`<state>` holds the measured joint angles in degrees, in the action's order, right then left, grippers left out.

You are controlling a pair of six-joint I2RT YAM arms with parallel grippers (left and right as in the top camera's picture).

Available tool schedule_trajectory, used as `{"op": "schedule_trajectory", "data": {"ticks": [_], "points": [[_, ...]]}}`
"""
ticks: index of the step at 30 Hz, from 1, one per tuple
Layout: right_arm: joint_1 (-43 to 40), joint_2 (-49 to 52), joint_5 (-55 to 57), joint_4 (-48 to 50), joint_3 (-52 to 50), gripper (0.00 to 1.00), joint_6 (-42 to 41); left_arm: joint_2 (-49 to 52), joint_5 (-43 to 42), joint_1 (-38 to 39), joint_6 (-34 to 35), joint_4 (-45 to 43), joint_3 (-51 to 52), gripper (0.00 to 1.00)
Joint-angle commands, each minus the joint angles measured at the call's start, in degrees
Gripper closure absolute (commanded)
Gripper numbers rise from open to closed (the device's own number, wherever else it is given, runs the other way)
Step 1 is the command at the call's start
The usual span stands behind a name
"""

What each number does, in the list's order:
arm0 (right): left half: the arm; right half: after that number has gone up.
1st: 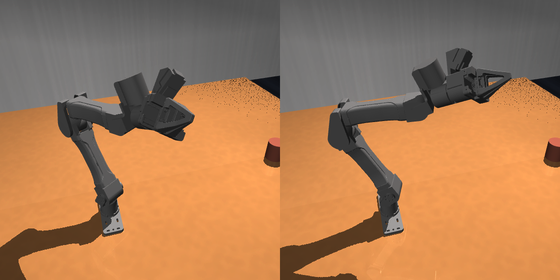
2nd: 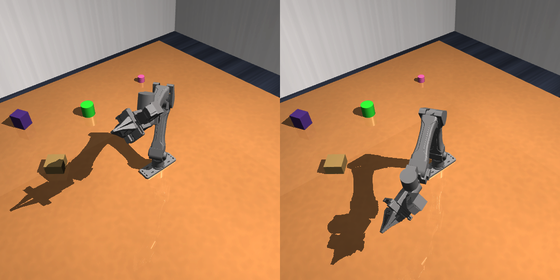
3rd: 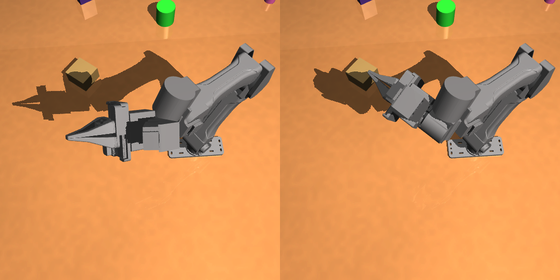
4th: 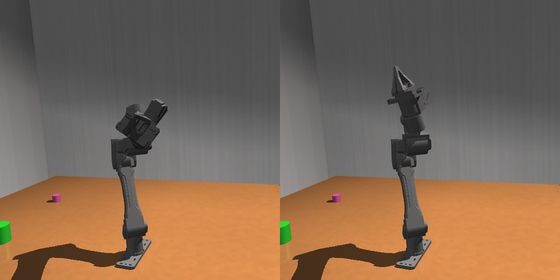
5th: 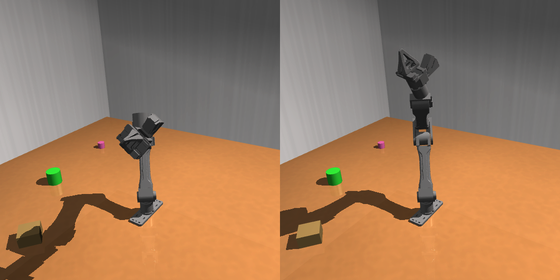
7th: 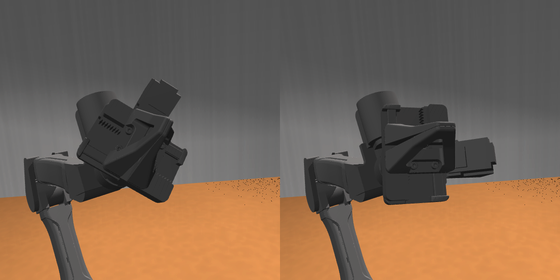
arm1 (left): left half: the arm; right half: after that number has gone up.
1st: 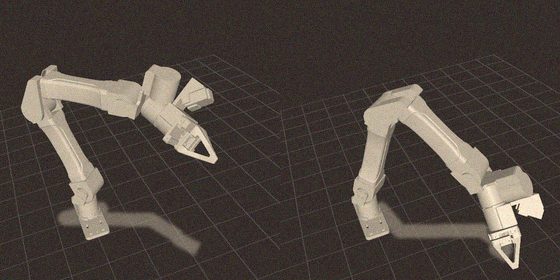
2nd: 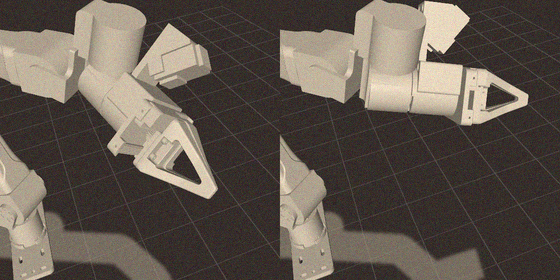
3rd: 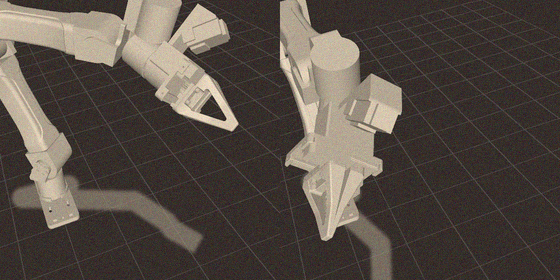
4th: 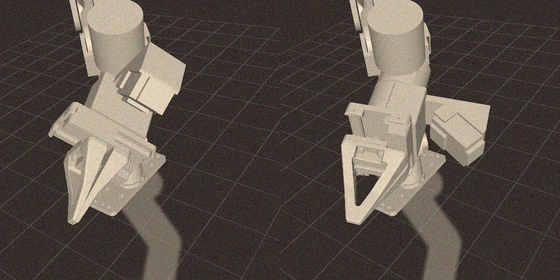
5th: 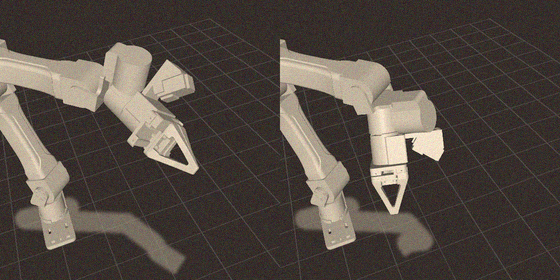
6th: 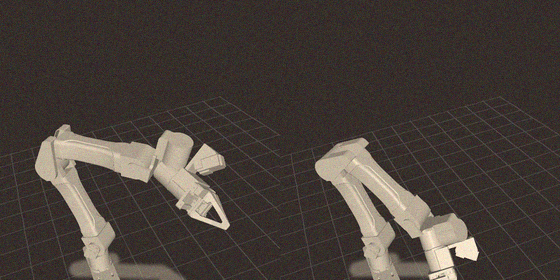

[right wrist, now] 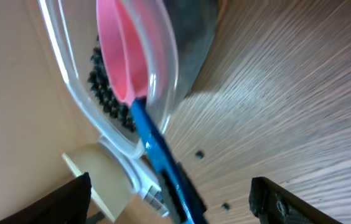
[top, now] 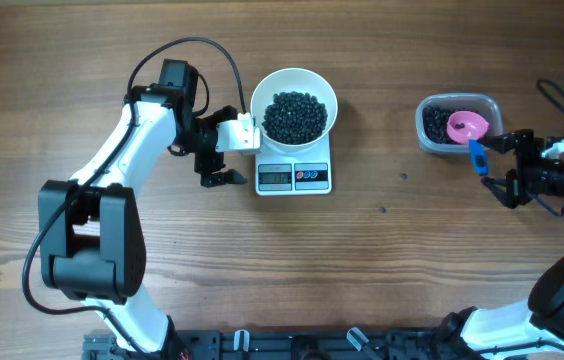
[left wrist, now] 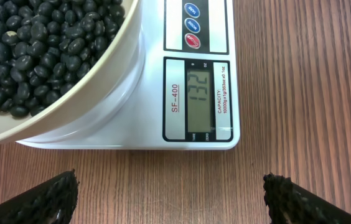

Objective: Scoop item into bowl and weigh 150g on scale

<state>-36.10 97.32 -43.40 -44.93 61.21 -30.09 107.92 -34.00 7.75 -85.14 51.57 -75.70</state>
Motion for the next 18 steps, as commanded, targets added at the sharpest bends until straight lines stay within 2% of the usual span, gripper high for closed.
{"op": "schedule_trajectory", "data": {"ticks": [1,5,7,8,11,14,18], "points": [[1.7,-0.8,2.4,3.2,-3.1,0.15,-6.2,0.6,-1.1,-0.2,0.1,0.0,0.5,0.0],[3.6,-3.8,-0.6,5.4,-6.6,0.15,-9.8,0.6,-1.1,-0.2,0.1,0.0,0.5,0.0],[3.6,-9.7,6.3,2.0,-6.6,0.12,-9.3,0.6,-1.1,-0.2,0.1,0.0,0.5,0.0],[3.6,-13.8,9.0,0.7,-6.6,0.07,-9.5,0.6,-1.1,-0.2,0.1,0.0,0.5,0.0],[3.7,-19.6,9.5,2.7,-8.0,0.06,-14.2,0.6,-1.1,-0.2,0.1,0.0,0.5,0.0],[4.3,-25.6,9.1,12.4,-16.8,0.06,-23.5,0.6,-1.1,-0.2,0.1,0.0,0.5,0.0],[4.3,-29.4,6.8,23.8,-29.5,0.02,-28.4,0.6,-1.1,-0.2,0.1,0.0,0.5,0.0]]}}
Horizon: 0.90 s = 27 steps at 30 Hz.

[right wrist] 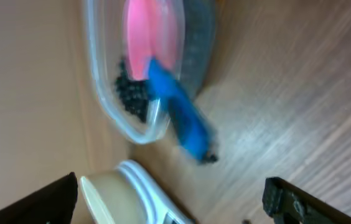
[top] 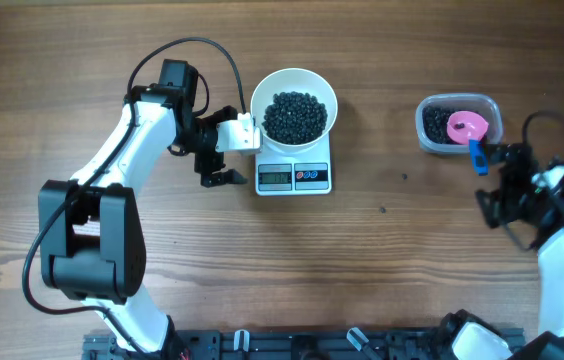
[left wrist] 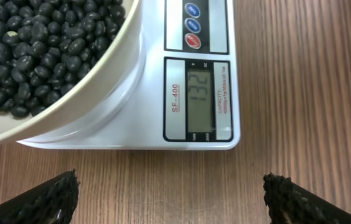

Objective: Scoop item into bowl and weigh 150g on scale

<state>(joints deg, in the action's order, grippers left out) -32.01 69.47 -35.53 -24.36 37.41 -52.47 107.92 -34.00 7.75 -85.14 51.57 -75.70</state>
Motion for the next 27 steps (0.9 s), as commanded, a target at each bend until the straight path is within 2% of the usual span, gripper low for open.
{"op": "schedule_trajectory", "data": {"ticks": [1,5,8,12,14,17,22,25,27], "points": [[0.1,-1.3,-2.5,6.0,-7.0,0.02,-6.3,0.6,-1.1,-0.2,0.1,0.0,0.5,0.0],[-0.2,-0.4,-1.4,13.1,-8.0,0.02,-9.9,0.6,-1.1,-0.2,0.1,0.0,0.5,0.0],[-0.4,0.0,-2.6,18.2,-8.0,0.04,-17.2,0.6,-1.1,-0.2,0.1,0.0,0.5,0.01],[-1.1,0.0,-1.3,18.3,-8.0,0.13,-21.5,0.6,-1.1,-0.2,0.1,0.0,0.5,0.0],[-1.4,0.0,-0.6,18.2,-8.0,0.18,-21.4,0.6,-1.1,-0.2,0.1,0.0,0.5,0.0],[-1.4,0.0,1.3,17.9,-8.0,0.39,-21.2,0.6,-1.1,-0.2,0.1,0.0,0.5,0.0],[-1.4,0.0,3.5,16.8,-8.0,0.43,-20.9,0.6,-1.1,-0.2,0.1,0.0,0.5,0.0],[-1.4,0.0,6.2,14.2,-8.0,0.53,-19.3,0.6,-1.1,-0.2,0.1,0.1,0.5,0.0],[-1.4,0.0,6.2,14.2,-8.0,0.53,-17.2,0.6,-1.1,-0.2,0.1,0.0,0.5,0.0]]}}
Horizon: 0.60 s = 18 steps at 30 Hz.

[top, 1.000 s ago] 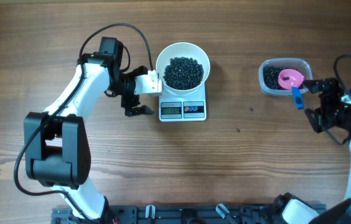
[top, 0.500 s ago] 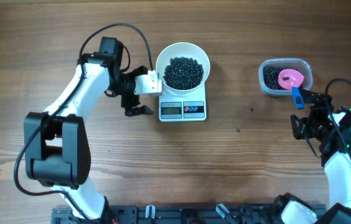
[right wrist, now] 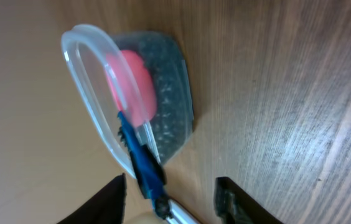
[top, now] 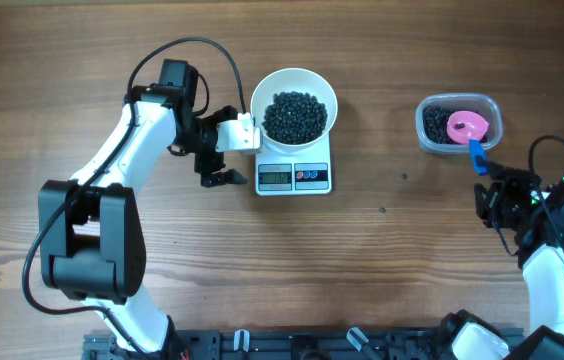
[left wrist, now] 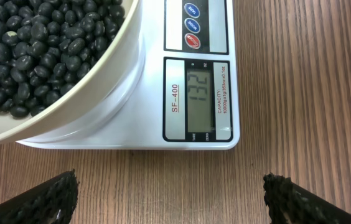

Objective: Scoop item into bowl and weigh 150g on scale

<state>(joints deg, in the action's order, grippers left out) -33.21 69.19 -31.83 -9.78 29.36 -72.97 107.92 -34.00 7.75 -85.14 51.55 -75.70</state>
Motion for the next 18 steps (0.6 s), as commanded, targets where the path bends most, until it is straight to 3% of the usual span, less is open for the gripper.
{"op": "schedule_trajectory", "data": {"ticks": [1,5,6,7,12,13,14,18], "points": [[-0.2,0.2,2.7,-0.3,0.0,0.53,3.9,0.6,-1.1,-0.2,0.1,0.1,0.5,0.0],[-0.2,0.2,3.8,0.7,0.0,0.53,4.1,0.6,-1.1,-0.2,0.1,0.1,0.5,0.0],[-0.2,0.2,4.0,1.0,0.0,0.69,4.9,0.6,-1.1,-0.2,0.1,0.1,0.5,0.0],[-0.2,0.2,4.0,1.4,0.0,0.76,5.5,0.6,-1.1,-0.2,0.1,0.1,0.5,0.0],[-0.2,0.2,4.0,2.1,0.0,0.86,5.2,0.6,-1.1,-0.2,0.1,0.1,0.5,0.0],[-0.2,0.2,3.7,2.0,0.0,0.69,5.3,0.6,-1.1,-0.2,0.1,0.1,0.5,0.0],[-0.2,0.2,3.6,1.9,0.0,0.6,5.3,0.6,-1.1,-0.2,0.1,0.1,0.5,0.0],[-0.2,0.2,3.5,-1.9,0.0,0.42,6.1,0.6,-1.1,-0.2,0.1,0.1,0.5,0.0]]}}
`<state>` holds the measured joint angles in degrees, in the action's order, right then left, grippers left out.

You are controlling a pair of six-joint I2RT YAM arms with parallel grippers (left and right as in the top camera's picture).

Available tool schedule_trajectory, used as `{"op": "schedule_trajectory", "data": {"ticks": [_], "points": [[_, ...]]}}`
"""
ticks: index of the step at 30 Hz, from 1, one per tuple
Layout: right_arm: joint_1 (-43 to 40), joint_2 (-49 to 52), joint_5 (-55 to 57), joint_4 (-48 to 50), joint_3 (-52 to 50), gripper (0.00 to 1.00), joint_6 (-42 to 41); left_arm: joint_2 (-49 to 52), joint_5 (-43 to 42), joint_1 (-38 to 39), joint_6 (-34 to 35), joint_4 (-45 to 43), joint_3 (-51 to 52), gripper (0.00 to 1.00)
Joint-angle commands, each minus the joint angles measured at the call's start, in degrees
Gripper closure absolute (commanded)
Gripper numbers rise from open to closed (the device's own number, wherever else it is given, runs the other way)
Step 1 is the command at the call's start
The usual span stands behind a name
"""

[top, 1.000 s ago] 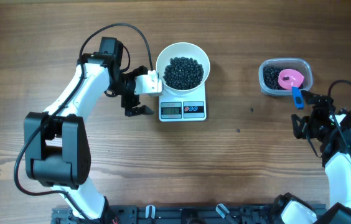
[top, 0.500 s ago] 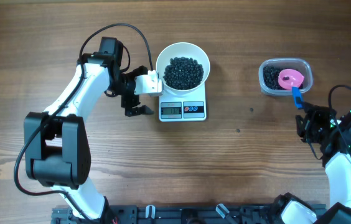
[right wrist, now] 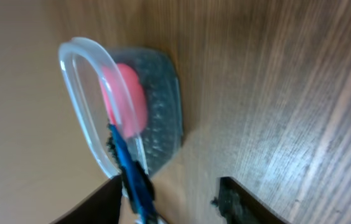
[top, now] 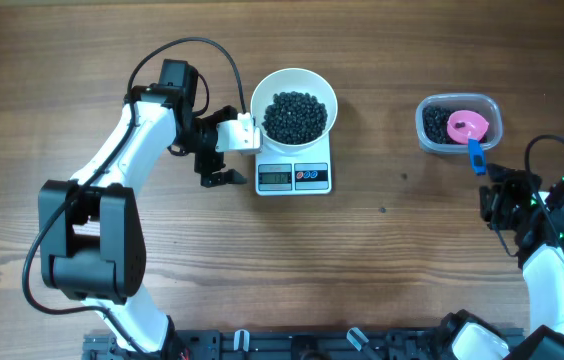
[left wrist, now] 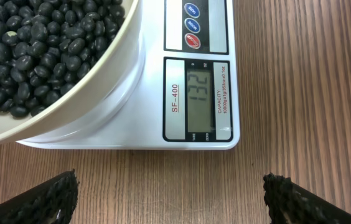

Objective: Scoop item into bowl and weigh 150g on scale

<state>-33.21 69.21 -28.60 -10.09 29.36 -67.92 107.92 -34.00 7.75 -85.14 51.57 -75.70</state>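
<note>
A white bowl point(top: 294, 112) heaped with black beans point(left wrist: 32, 43) stands on the white digital scale point(top: 294, 177), whose display point(left wrist: 199, 94) reads 132. My left gripper point(top: 224, 150) waits open just left of the scale with nothing between its fingers point(left wrist: 35, 200). A clear tub of beans point(top: 459, 122) holds the pink scoop point(top: 467, 126), and its blue handle point(right wrist: 131, 177) sticks out over the rim. My right gripper point(right wrist: 172, 202) is open below the tub; the handle lies close by its left finger, not clamped.
Wooden tabletop point(top: 392, 260) all round. The right arm's cable point(top: 552, 150) loops beside the tub. The left arm point(top: 112, 170) reaches in from the lower left.
The right gripper has shifted slightly, and the blue handle now shows closer to its left finger. The left gripper, bowl and scale are unchanged; the display still reads 132.
First the right gripper stood wide open right of the tub, level with the scoop handle. It then sat lower, below the tub, and later its jaws were narrower. It stays there open. The left gripper and the 132 reading never changed.
</note>
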Motion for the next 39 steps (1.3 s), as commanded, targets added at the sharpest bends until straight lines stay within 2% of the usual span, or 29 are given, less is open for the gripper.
{"op": "schedule_trajectory", "data": {"ticks": [1,3,7,10,14,19,24,27,31,36,39], "points": [[-0.2,0.2,0.3,-1.6,0.0,0.37,1.8,0.6,-1.1,-0.2,0.1,0.0,0.5,0.0],[-0.2,0.5,0.3,-1.5,0.0,0.29,1.6,0.6,-1.1,-0.2,0.1,0.0,0.5,0.0],[-0.1,3.9,-2.6,1.3,0.0,0.28,1.3,0.6,-1.1,-0.2,0.1,0.0,0.5,0.0],[-0.1,8.2,-6.7,7.9,0.0,0.34,1.2,0.6,-1.1,-0.2,0.1,0.0,0.5,0.0],[-0.1,9.0,-9.0,10.8,0.0,0.41,-1.7,0.6,-1.1,-0.2,0.1,0.0,0.5,0.0],[0.0,9.0,-9.9,6.2,0.0,0.4,-2.0,0.6,-1.1,-0.2,0.1,0.0,0.5,0.0],[0.0,9.0,-9.7,6.6,0.0,0.39,-2.8,0.6,-1.1,-0.2,0.1,0.0,0.5,0.0],[0.0,9.0,-9.9,6.6,0.0,0.31,-3.1,0.6,-1.1,-0.2,0.1,0.0,0.5,0.0],[0.1,9.0,-10.2,6.4,0.0,0.14,-2.7,0.6,-1.1,-0.2,0.1,0.0,0.5,0.0],[3.3,9.0,-10.1,8.1,0.0,0.12,-3.2,0.6,-1.1,-0.2,0.1,0.0,0.5,0.0],[3.4,9.0,-9.0,9.5,0.0,0.19,-4.6,0.6,-1.1,-0.2,0.1,0.0,0.5,0.0]]}}
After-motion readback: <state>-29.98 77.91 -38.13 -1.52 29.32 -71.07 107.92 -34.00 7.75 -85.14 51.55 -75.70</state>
